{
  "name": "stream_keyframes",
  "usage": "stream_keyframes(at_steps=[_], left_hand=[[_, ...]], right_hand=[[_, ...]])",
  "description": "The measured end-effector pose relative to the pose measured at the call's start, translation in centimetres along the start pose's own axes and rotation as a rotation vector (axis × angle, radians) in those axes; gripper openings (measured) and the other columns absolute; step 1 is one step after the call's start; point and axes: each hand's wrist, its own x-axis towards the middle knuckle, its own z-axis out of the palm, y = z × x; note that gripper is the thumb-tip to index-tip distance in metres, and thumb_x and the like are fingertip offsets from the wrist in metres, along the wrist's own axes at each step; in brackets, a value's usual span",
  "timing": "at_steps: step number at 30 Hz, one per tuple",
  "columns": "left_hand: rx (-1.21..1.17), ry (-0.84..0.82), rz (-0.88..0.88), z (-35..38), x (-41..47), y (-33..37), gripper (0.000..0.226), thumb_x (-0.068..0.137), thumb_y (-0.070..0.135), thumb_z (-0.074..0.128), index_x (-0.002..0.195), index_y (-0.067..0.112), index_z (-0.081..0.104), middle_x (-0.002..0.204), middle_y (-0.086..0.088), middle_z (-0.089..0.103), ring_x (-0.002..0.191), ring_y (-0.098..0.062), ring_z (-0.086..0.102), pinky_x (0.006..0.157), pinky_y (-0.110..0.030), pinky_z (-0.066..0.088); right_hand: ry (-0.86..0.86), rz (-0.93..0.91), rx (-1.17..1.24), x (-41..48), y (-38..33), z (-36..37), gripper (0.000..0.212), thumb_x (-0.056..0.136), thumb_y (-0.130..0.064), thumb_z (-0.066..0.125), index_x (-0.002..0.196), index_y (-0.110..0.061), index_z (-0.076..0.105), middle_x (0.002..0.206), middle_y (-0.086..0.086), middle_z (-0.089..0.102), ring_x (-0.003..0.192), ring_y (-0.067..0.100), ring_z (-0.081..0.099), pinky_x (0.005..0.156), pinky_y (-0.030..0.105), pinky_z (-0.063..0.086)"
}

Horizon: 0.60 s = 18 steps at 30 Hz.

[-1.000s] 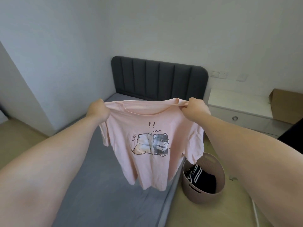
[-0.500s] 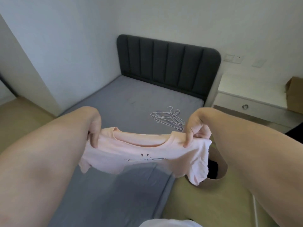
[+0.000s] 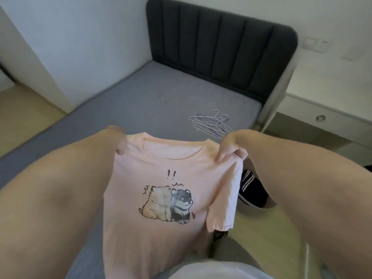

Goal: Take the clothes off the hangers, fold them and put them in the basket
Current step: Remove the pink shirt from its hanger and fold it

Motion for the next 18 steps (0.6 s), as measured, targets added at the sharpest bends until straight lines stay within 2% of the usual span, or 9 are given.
stream_keyframes(at_steps=[1, 3, 6, 9, 12, 15, 18], left_hand=[[-0.077, 0.026, -0.012, 0.4, 0.9, 0.6, 0.020, 0.078, 0.029, 0.072, 0.091, 0.014, 0.071, 0.086, -0.005, 0.066, 0.093, -0.024, 0.068, 0.070, -0.029, 0.051], [-0.126, 0.064, -0.016, 2.0, 3.6, 2.3, 0.016, 0.084, 0.017, 0.063, 0.097, 0.009, 0.069, 0.100, -0.010, 0.067, 0.103, -0.031, 0.066, 0.077, -0.034, 0.052], [-0.236, 0.123, -0.028, 3.9, 9.1, 4.8, 0.027, 0.086, 0.005, 0.053, 0.109, -0.001, 0.066, 0.117, -0.019, 0.066, 0.111, -0.038, 0.063, 0.089, -0.041, 0.052], [-0.353, 0.161, -0.124, 5.2, 14.3, 7.9, 0.033, 0.088, 0.001, 0.053, 0.119, -0.002, 0.059, 0.123, -0.024, 0.062, 0.116, -0.041, 0.060, 0.093, -0.045, 0.051], [-0.400, 0.161, -0.196, 6.6, 22.0, 11.9, 0.033, 0.090, 0.005, 0.052, 0.122, -0.002, 0.055, 0.127, -0.026, 0.058, 0.118, -0.043, 0.057, 0.096, -0.048, 0.049], [-0.485, 0.147, -0.247, 8.5, 29.2, 15.7, 0.036, 0.090, 0.009, 0.052, 0.123, -0.003, 0.050, 0.129, -0.029, 0.053, 0.120, -0.046, 0.053, 0.099, -0.049, 0.046], [-0.511, 0.113, -0.305, 10.8, 36.5, 20.4, 0.042, 0.092, 0.014, 0.052, 0.129, -0.005, 0.046, 0.134, -0.030, 0.049, 0.124, -0.045, 0.050, 0.102, -0.048, 0.044]], right_hand=[[0.112, -0.006, -0.077, 1.0, -0.5, -0.4, 0.066, 0.085, -0.024, 0.076, 0.142, -0.006, 0.048, 0.139, 0.017, 0.054, 0.124, 0.036, 0.055, 0.105, 0.053, 0.044], [0.250, -0.039, -0.225, 3.7, -1.0, -1.6, 0.058, 0.092, -0.024, 0.068, 0.142, -0.005, 0.047, 0.142, 0.016, 0.050, 0.124, 0.035, 0.054, 0.101, 0.045, 0.046], [0.242, -0.112, -0.257, 10.3, -1.5, -4.3, 0.043, 0.099, -0.020, 0.058, 0.138, -0.003, 0.052, 0.141, 0.016, 0.051, 0.120, 0.030, 0.054, 0.098, 0.035, 0.042], [0.298, -0.146, -0.250, 18.4, -1.8, -6.6, 0.043, 0.099, -0.031, 0.058, 0.135, -0.007, 0.056, 0.139, 0.013, 0.055, 0.125, 0.029, 0.055, 0.093, 0.031, 0.043], [0.379, -0.217, -0.213, 27.8, -2.5, -9.1, 0.043, 0.101, -0.032, 0.053, 0.131, -0.002, 0.056, 0.137, 0.018, 0.057, 0.126, 0.033, 0.054, 0.094, 0.032, 0.044], [0.450, -0.242, -0.090, 36.2, -2.3, -10.2, 0.044, 0.099, -0.028, 0.056, 0.133, -0.002, 0.048, 0.137, 0.020, 0.054, 0.127, 0.037, 0.051, 0.097, 0.037, 0.044], [0.428, -0.249, -0.044, 45.6, -1.8, -11.0, 0.047, 0.099, -0.025, 0.052, 0.139, -0.004, 0.038, 0.141, 0.020, 0.047, 0.130, 0.038, 0.047, 0.102, 0.041, 0.041]])
